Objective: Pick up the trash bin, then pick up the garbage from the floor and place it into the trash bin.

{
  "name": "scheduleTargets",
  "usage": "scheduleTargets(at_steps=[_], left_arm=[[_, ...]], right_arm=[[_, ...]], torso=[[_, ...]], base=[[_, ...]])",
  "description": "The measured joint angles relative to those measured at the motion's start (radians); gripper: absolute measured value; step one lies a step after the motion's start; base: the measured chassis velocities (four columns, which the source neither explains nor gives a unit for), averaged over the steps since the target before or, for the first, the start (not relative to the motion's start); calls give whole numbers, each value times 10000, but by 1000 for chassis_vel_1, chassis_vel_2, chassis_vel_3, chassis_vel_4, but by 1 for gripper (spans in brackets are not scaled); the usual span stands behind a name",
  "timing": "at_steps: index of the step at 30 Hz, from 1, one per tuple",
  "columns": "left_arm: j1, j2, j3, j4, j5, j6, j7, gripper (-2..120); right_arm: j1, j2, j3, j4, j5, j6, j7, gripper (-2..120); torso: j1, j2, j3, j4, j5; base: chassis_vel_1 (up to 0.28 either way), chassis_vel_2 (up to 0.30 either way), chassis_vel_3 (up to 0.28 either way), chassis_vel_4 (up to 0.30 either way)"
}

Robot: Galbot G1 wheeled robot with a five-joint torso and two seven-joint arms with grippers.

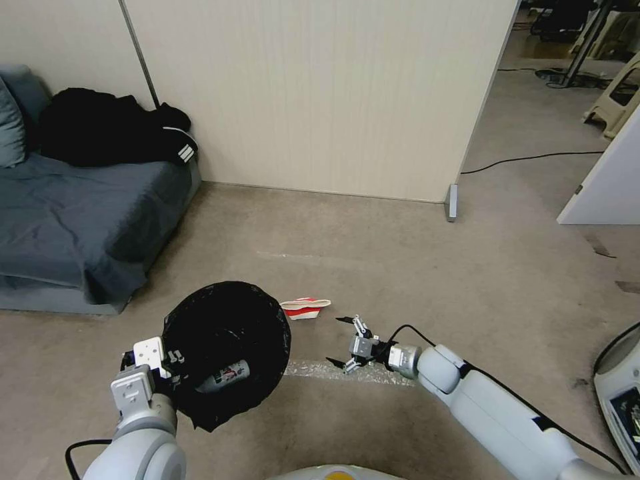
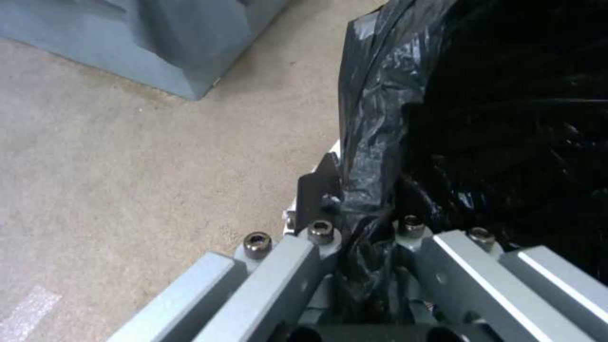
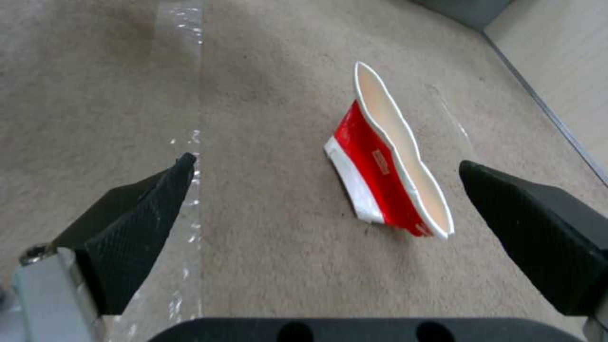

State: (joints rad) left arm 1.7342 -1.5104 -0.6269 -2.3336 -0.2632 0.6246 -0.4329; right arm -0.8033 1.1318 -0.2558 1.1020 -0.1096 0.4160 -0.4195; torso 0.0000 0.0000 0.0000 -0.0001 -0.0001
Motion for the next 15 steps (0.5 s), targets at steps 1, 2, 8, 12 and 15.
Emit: scheduleTargets(at_steps=[1,2,8,12,15], left_arm=[[-3,-11,18,19,14,-6,2,0],[6,-21,47,54,40,-20,14,0],[93,-26,60,68,110,-80,37,0],[116,-35,52,68,122,-94,44,0],[122,-50,55,72,130,-102,47,0]], right_arm=[[69,82,-32,-115,1,34,28,100],[185,238,-88,-306,0,91,71,100],[496,738,-168,-776,-36,157,250,100],[661,965,-192,-917,28,61,351,100],[898,1170,-204,-1154,40,31,391,100]], torso=[[0,0,0,0,-1],[0,0,0,0,0],[0,0,0,2,0],[0,0,0,1,0],[0,0,0,2,0]], base=[[0,0,0,0],[0,0,0,0],[0,0,0,0],[0,0,0,0],[0,0,0,0]])
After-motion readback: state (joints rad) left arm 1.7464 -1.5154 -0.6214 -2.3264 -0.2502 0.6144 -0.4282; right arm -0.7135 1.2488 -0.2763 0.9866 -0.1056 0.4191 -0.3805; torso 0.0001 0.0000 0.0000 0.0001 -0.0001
